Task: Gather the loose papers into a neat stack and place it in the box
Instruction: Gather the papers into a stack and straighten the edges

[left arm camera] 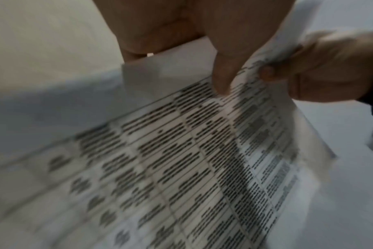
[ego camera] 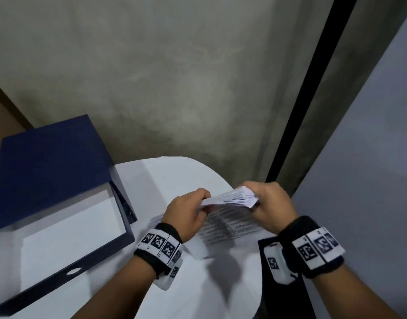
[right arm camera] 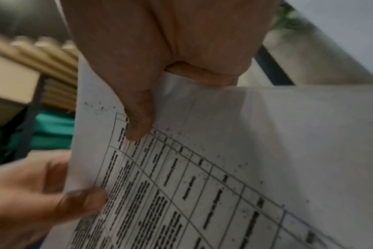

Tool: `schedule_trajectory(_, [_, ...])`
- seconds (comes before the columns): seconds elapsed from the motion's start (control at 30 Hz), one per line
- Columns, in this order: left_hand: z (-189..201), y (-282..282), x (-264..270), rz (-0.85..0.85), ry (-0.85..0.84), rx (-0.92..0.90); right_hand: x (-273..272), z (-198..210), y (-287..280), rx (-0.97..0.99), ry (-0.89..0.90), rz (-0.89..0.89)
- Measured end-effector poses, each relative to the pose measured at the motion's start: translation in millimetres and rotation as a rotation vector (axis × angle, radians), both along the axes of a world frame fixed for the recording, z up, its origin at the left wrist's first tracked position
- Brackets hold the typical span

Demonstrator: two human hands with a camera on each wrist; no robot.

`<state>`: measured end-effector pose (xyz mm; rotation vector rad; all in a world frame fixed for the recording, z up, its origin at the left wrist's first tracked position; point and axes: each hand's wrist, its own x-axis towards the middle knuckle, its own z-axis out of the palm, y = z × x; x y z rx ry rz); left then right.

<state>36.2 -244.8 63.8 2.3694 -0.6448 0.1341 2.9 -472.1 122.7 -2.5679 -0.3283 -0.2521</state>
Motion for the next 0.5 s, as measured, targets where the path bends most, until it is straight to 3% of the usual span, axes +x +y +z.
schedule_trajectory(0.1, [-10,11,0,0.111,-0.030,0.040,-13,0,-32,0.375,0.033,-0.013])
schedule_trajectory(0.2, [-23,26,0,0.275,0.016,0.051,-26,0,-64,0.575,0.082,-0.125])
schedule_trajectory(0.3, [-35,35,4,0.413,0.295,-0.384,-34,-6,-91,0.727,0.111,-0.246])
schedule_trajectory(0.4, [-34,29,9,0.336,0.540,-0.848,-34,-17,-100,0.844,0.101,-0.365])
schedule_trajectory(0.5, [-26,20,13,0.274,0.609,-0.880,-32,-46,-86,0.996,0.107,-0.429])
